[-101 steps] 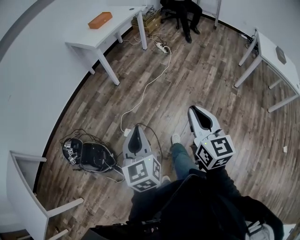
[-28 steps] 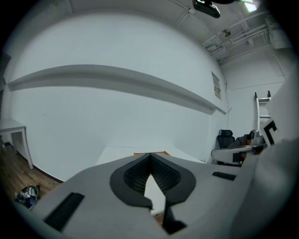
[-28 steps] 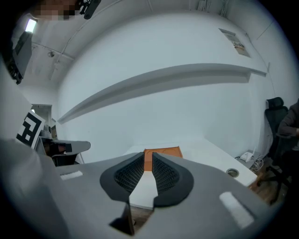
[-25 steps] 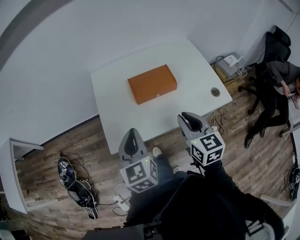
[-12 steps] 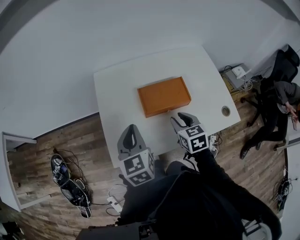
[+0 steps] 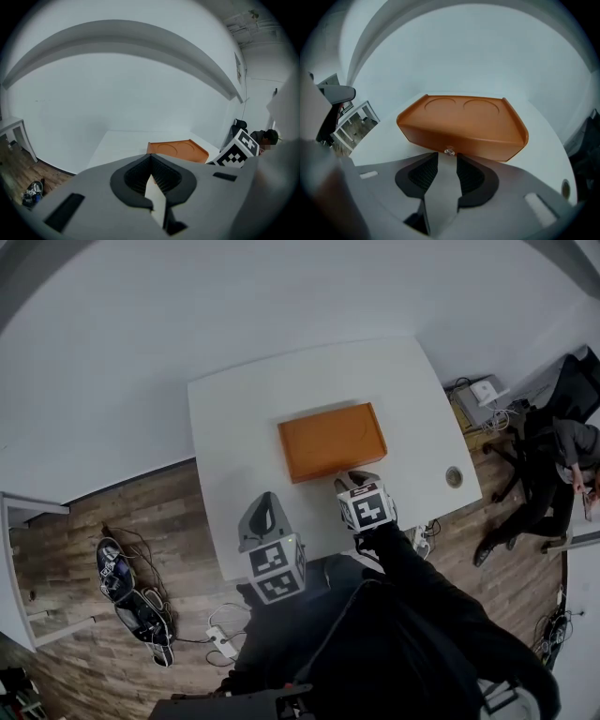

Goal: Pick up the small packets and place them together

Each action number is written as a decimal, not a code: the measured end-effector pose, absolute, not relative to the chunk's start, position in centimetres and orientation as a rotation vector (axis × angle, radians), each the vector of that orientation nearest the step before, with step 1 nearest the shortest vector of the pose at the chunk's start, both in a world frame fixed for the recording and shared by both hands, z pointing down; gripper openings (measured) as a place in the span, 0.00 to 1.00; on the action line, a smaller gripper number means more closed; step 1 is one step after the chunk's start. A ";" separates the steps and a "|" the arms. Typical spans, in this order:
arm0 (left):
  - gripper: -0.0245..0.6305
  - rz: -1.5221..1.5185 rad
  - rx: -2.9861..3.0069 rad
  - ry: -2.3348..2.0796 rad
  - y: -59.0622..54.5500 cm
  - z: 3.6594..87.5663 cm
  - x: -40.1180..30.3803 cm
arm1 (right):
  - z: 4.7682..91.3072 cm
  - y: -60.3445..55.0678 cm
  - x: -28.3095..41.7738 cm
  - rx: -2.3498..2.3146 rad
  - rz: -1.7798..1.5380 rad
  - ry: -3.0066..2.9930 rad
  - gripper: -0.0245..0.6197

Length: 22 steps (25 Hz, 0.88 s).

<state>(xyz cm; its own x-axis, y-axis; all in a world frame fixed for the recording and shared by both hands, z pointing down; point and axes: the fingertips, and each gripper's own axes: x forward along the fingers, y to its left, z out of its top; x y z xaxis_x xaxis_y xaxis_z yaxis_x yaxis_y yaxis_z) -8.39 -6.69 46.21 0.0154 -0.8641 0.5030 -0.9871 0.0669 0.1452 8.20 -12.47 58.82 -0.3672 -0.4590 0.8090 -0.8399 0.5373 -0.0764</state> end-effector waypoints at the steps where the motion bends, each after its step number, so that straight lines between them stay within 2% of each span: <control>1: 0.04 0.362 1.830 -1.879 -6.7 46.5 -8.3 | 59.1 -12.6 8.3 1.057 0.631 -2.002 0.22; 8: 0.04 0.397 1.798 -1.846 -7.4 48.4 -7.9 | 60.9 -13.9 7.8 1.068 0.659 -1.976 0.21; 10: 0.04 0.403 1.797 -1.840 -7.6 48.7 -7.9 | 60.8 -14.2 7.7 1.087 0.638 -1.977 0.15; 22: 0.04 0.409 1.816 -1.732 -8.7 50.4 -6.3 | 61.0 -14.0 7.9 1.071 0.610 -1.970 0.14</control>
<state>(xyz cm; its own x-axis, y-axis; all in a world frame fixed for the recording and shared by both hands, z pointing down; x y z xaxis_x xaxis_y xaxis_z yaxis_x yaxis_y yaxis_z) -6.34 -8.73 50.37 0.1056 -0.7979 0.5935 -0.9790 0.0212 0.2026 7.95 -14.02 60.98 -0.3263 -0.4666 0.8221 -0.8495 0.5261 -0.0386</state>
